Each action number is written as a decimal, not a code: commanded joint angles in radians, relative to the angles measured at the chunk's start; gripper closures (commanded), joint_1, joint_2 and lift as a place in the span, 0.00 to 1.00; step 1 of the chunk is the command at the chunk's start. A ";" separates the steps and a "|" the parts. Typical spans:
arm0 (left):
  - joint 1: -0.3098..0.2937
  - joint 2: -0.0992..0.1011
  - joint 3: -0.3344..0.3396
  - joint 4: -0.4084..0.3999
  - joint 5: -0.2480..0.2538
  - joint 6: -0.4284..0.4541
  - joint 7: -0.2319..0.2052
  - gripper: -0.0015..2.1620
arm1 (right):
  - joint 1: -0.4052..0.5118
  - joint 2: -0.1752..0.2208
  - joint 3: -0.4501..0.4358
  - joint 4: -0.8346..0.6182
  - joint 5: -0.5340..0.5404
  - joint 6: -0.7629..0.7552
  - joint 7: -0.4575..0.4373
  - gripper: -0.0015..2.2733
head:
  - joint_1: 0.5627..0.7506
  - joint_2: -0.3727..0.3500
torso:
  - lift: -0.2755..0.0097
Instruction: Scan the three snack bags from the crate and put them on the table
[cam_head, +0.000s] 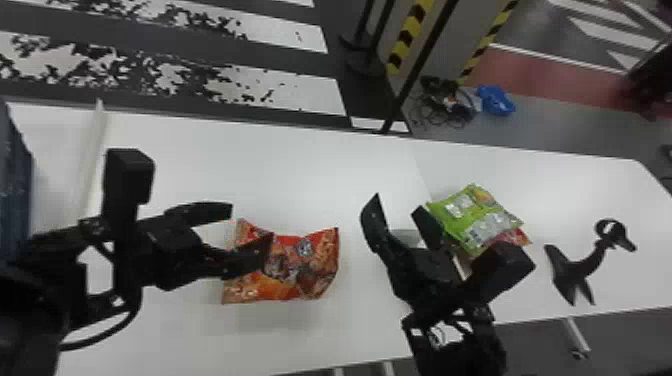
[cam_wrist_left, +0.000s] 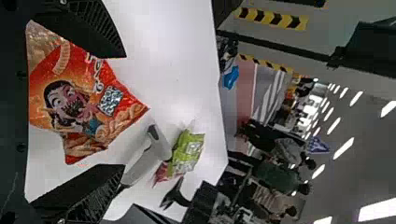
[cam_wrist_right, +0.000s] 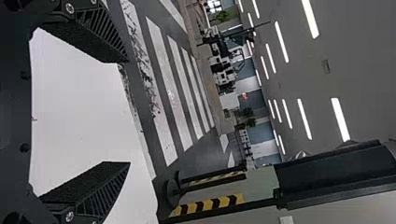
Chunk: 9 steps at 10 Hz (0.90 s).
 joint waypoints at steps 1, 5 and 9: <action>0.111 -0.001 0.105 -0.179 0.017 0.001 0.062 0.01 | 0.003 -0.020 -0.006 -0.003 -0.003 0.017 0.001 0.04 | 0.70 0.03 | 0.64; 0.381 0.002 0.315 -0.394 0.025 -0.305 0.217 0.05 | 0.017 -0.039 -0.008 0.005 0.011 0.026 0.087 0.05 | 0.70 0.19 | 0.64; 0.537 -0.018 0.428 -0.377 0.103 -0.572 0.277 0.07 | 0.009 -0.077 0.037 0.031 0.081 0.063 0.103 0.05 | 0.70 0.40 | 0.64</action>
